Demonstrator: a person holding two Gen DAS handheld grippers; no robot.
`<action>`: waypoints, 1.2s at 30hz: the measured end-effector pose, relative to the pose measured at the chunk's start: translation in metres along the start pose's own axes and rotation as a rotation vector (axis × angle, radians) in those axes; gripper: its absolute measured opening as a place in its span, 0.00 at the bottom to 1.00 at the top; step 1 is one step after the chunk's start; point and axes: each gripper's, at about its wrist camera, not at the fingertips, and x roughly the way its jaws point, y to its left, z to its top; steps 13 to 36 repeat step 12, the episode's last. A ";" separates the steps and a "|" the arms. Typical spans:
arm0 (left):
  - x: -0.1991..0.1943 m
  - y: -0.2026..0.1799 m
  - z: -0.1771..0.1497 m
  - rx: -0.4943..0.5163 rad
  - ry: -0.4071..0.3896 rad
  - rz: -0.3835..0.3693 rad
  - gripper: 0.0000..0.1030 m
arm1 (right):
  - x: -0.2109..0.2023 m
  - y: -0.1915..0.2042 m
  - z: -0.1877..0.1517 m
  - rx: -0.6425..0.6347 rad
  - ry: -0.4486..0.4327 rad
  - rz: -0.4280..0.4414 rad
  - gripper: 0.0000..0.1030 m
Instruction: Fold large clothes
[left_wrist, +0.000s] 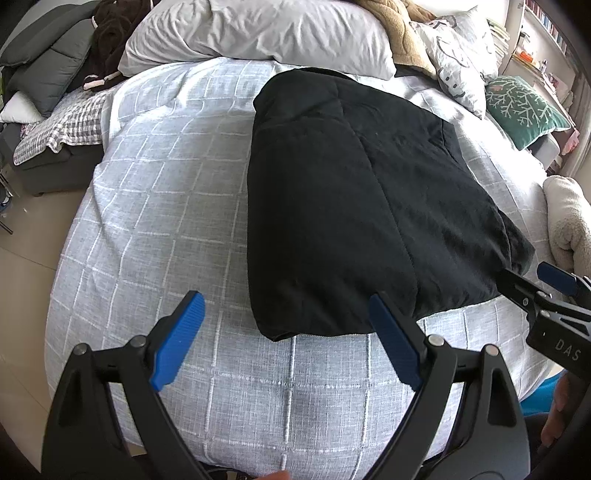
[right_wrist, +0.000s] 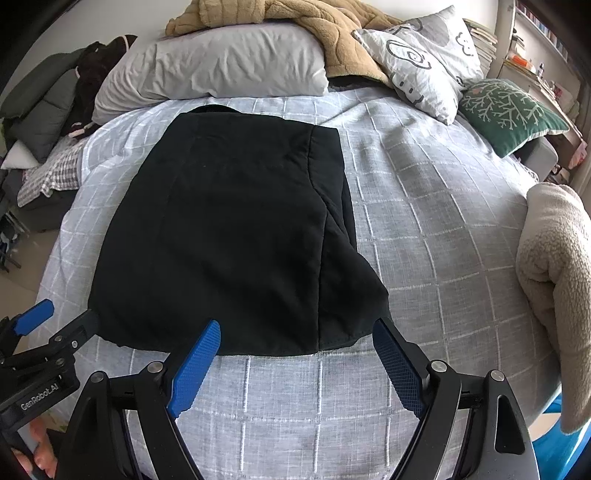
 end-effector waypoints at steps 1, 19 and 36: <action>0.000 0.000 0.000 0.000 0.001 -0.001 0.88 | 0.000 0.000 0.000 0.001 0.001 0.000 0.84; -0.002 -0.002 -0.002 0.007 0.000 -0.009 0.88 | 0.005 0.001 0.001 -0.010 0.013 -0.001 0.84; -0.002 -0.002 -0.002 0.007 0.000 -0.009 0.88 | 0.005 0.001 0.001 -0.010 0.013 -0.001 0.84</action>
